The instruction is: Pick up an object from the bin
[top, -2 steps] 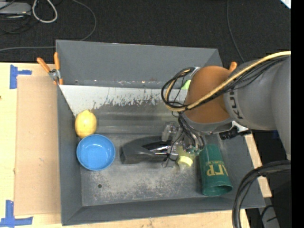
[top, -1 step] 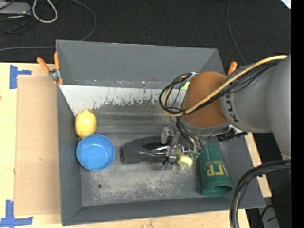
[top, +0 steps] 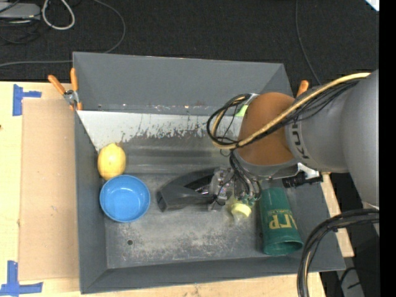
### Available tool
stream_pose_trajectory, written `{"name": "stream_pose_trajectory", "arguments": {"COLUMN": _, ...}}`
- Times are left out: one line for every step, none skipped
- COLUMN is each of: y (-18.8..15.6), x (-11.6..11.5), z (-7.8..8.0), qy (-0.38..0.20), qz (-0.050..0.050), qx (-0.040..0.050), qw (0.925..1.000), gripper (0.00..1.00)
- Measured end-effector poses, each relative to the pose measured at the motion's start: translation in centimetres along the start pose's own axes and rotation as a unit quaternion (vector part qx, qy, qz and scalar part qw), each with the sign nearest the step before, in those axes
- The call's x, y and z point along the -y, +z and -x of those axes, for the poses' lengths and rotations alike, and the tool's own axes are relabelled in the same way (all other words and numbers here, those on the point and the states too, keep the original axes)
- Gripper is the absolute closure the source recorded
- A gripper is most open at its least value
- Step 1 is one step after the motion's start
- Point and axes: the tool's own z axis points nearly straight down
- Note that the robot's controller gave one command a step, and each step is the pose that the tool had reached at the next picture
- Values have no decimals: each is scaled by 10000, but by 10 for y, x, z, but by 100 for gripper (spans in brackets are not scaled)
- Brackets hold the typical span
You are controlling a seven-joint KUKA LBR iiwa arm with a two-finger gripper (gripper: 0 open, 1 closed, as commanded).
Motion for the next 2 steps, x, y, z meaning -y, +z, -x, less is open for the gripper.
{"name": "stream_pose_trajectory", "arguments": {"y": 0, "x": 0, "z": 0, "qy": -5, "qz": 0, "qx": 1, "qw": 10000, "gripper": 100}}
{"name": "stream_pose_trajectory", "arguments": {"y": -9, "x": 0, "z": -6, "qy": -23, "qz": -6, "qx": -30, "qw": 10000, "gripper": 100}}
